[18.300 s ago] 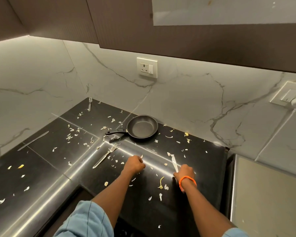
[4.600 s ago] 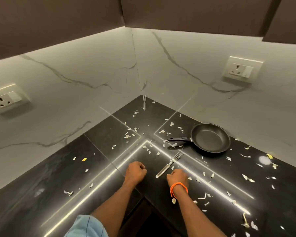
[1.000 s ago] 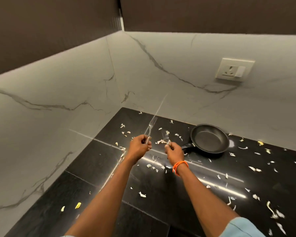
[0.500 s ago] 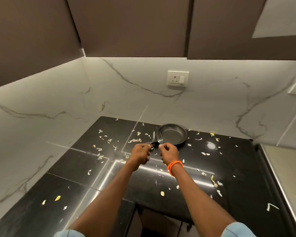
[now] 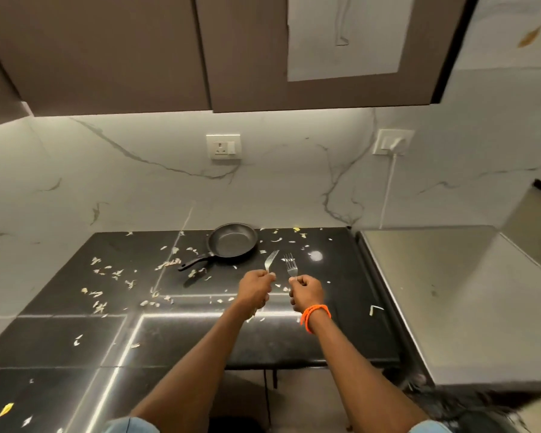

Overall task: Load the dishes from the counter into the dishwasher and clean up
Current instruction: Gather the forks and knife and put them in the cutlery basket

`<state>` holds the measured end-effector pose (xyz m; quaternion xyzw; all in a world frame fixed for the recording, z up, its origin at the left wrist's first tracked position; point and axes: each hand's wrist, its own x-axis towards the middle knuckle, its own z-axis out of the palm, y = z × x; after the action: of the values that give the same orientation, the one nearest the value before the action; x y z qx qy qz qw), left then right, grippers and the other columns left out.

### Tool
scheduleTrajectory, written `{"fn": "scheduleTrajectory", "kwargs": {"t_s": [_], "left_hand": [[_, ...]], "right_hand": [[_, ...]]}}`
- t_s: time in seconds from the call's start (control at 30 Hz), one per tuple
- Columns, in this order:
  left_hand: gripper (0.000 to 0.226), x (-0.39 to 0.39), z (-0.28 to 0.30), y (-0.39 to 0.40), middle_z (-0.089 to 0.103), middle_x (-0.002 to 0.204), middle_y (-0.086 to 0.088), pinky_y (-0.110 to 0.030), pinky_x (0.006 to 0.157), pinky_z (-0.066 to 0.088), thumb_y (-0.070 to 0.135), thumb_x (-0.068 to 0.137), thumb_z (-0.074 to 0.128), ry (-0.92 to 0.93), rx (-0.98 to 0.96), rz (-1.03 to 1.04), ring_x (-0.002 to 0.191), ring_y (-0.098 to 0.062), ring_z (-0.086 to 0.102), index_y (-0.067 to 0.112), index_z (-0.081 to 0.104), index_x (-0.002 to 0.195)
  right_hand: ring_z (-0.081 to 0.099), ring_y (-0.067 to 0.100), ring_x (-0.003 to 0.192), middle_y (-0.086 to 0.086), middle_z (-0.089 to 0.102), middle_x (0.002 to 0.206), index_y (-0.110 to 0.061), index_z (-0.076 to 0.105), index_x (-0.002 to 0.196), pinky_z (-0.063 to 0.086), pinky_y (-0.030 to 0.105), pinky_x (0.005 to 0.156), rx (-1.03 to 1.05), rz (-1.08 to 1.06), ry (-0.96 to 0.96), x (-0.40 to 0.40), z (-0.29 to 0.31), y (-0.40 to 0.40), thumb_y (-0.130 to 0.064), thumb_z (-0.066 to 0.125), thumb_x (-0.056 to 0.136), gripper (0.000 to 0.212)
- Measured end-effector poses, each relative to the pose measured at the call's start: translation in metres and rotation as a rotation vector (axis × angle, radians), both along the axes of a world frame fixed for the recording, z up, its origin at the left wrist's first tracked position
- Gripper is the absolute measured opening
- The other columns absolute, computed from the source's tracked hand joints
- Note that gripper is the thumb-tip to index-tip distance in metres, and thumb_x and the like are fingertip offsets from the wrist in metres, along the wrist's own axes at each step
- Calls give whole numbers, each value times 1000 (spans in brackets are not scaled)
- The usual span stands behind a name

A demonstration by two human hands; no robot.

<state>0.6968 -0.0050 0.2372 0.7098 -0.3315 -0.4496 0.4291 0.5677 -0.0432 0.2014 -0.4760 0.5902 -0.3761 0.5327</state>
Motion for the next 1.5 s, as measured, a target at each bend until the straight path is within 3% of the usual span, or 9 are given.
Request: {"fn": "scheduleTrajectory", "kwargs": {"t_s": [0.17, 0.33, 0.47, 0.67, 0.8, 1.17, 1.3, 1.43, 1.5], "left_hand": [[20, -54, -4, 1, 57, 65, -10, -21, 40, 34, 12, 100, 53, 56, 17, -167, 45, -18, 51, 5, 63, 84], [17, -104, -2, 19, 61, 63, -15, -24, 41, 42, -2, 96, 48, 120, 62, -318, 45, -22, 55, -1, 61, 84], [21, -125, -5, 34, 62, 65, -19, -25, 39, 46, -6, 97, 47, 112, 73, -389, 46, -23, 59, -9, 64, 86], [23, -190, -19, 57, 58, 59, -14, -21, 37, 39, -3, 95, 52, 33, 85, -542, 36, -16, 52, -3, 64, 75], [18, -249, -30, 65, 61, 58, -11, -23, 44, 41, 10, 85, 65, -107, 39, -707, 42, -18, 53, 6, 66, 68], [21, -422, -55, 75, 65, 53, -5, -26, 51, 51, 8, 85, 67, -262, 68, -993, 43, -12, 57, 9, 70, 64], [21, -506, -65, 77, 60, 59, -9, -17, 38, 41, 0, 91, 60, -146, 132, -1014, 37, -7, 52, 5, 68, 72], [20, -558, -87, 79, 60, 61, -10, -21, 39, 40, 0, 89, 58, -125, 216, -1044, 42, -13, 53, 3, 68, 72], [19, -583, -102, 79, 65, 64, -10, -24, 45, 43, 5, 87, 60, -162, 253, -1049, 45, -15, 56, 2, 70, 71]], "right_hand": [[55, 16, 45, 6, 62, 57, -8, 67, 73, 47, 26, 40, -9, -173, 70, -54, 4, 28, -16, 60, 88, 19], [59, 23, 44, 15, 65, 61, -7, 64, 69, 59, 49, 50, 18, -349, 89, -102, -7, 56, -13, 61, 84, 16], [58, 22, 45, 13, 60, 60, 3, 63, 76, 60, 45, 51, 34, -420, 63, -128, -9, 90, -9, 61, 85, 15], [59, 22, 44, 15, 57, 55, -10, 55, 58, 59, 45, 51, 58, -589, 188, -192, -21, 139, -16, 63, 82, 26], [43, 18, 53, -2, 38, 48, -15, 40, 49, 36, 28, 57, 66, -670, 372, -243, -16, 166, -21, 59, 89, 46], [41, 14, 47, 5, 46, 52, -12, 51, 57, 26, 24, 43, 168, -857, 379, -394, -45, 201, -23, 63, 91, 38], [55, 27, 67, 13, 63, 70, -8, 63, 66, 39, 31, 60, 215, -960, 349, -465, -64, 206, -20, 55, 97, 34], [51, 20, 58, 4, 54, 60, -15, 57, 64, 36, 28, 53, 268, -997, 331, -506, -89, 217, -21, 50, 101, 38], [58, 25, 59, 8, 60, 62, -11, 62, 68, 50, 33, 56, 300, -1030, 300, -524, -107, 220, -27, 50, 102, 39]]}}
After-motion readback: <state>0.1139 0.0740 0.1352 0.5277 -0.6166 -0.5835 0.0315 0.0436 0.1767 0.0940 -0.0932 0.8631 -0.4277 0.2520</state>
